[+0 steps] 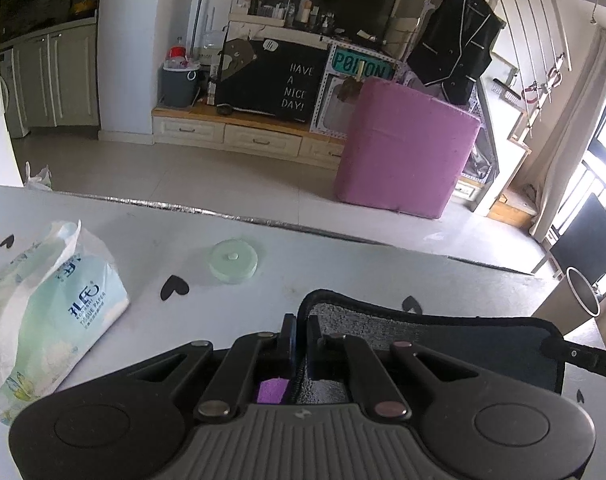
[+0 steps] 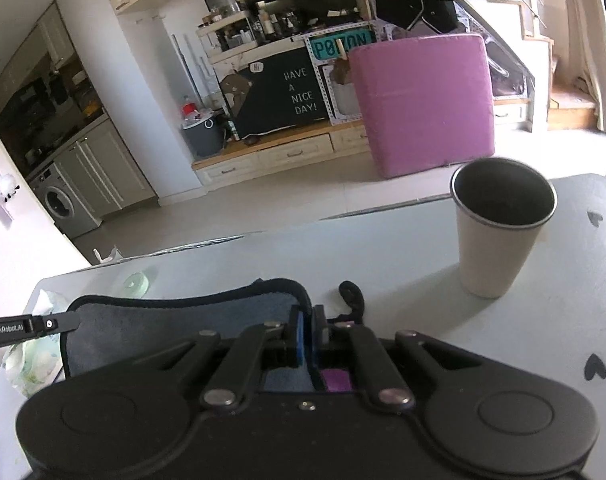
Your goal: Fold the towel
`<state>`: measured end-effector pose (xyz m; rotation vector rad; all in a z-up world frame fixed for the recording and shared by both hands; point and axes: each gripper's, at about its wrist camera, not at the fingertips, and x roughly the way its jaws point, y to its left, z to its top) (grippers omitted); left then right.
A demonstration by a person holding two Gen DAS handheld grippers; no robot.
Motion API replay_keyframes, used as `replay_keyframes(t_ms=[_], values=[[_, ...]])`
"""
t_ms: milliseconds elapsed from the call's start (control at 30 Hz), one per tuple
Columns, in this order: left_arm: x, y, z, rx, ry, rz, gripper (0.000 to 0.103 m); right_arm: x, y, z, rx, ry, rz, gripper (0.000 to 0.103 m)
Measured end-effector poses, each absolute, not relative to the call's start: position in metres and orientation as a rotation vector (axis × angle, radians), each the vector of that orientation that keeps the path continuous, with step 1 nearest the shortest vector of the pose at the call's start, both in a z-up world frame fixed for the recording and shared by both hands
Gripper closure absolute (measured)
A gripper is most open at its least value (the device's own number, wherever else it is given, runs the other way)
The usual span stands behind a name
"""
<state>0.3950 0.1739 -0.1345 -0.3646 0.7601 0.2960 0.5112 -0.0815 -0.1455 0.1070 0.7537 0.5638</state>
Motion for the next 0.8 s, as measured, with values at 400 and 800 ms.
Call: replay_keyframes(t_ms=[400, 800], values=[[0.395, 0.173, -0.147, -0.379, 0.822, 0.311, 0.062, 0.515, -0.076, -0.158, 0.087, 0.78, 0.529, 0.053], [0.383, 0.156, -0.13, -0.314, 0.863, 0.301, 0.004, 0.504, -0.082, -0.153, 0.051, 0.839, 0.534, 0.0]])
